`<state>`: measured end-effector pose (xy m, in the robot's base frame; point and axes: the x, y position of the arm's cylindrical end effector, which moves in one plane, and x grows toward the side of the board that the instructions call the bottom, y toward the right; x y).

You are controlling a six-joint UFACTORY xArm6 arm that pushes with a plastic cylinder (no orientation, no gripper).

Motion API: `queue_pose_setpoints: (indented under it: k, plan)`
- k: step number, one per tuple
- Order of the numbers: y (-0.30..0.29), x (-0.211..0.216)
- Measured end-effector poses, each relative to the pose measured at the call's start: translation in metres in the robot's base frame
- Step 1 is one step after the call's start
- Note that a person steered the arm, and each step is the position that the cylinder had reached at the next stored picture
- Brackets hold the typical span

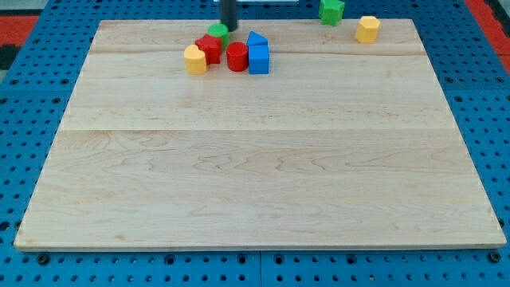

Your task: Place the green circle below the green star

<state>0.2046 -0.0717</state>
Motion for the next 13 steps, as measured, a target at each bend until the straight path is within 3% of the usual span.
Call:
queue_pose_setpoints:
  k: [1,3,5,6,7,8,10,12,13]
  plan:
    - [-0.06,0.007]
    - [-0.087,0.05]
    - [0.025,-0.012]
    - [0.024,-0.003]
    - [-0.045,0.021]
    - [-0.046,0.066]
    - [-0.024,0.041]
    - [0.076,0.02]
    - [0.097,0.032]
